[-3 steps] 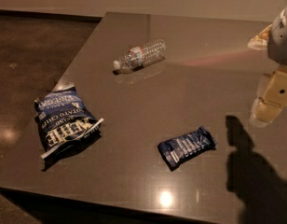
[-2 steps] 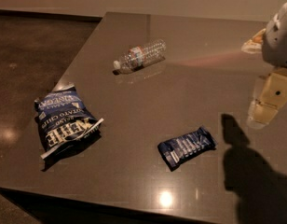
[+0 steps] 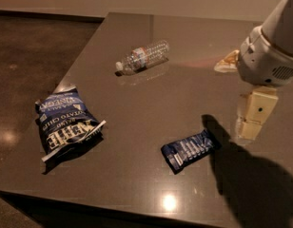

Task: Pick rxbar blueberry

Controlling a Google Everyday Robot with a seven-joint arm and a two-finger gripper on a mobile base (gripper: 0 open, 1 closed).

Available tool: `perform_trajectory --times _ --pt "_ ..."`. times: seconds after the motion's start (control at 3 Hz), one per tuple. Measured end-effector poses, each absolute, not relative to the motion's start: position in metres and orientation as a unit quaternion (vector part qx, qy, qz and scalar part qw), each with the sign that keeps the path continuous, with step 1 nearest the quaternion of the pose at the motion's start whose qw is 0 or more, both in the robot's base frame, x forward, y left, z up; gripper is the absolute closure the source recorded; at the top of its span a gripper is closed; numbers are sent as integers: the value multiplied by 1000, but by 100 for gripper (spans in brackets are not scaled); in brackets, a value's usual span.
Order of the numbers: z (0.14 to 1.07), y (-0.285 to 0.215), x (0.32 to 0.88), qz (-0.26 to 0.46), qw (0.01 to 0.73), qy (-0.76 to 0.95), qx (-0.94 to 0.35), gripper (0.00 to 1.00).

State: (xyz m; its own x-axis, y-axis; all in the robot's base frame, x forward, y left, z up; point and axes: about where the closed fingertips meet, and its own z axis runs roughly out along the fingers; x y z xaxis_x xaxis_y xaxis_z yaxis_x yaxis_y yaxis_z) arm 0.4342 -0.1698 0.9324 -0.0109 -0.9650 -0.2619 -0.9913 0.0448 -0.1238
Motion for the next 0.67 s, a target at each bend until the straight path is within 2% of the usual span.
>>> perform_trajectory --times 0.67 --pt "892 -145 419 75 126 652 -744 0"
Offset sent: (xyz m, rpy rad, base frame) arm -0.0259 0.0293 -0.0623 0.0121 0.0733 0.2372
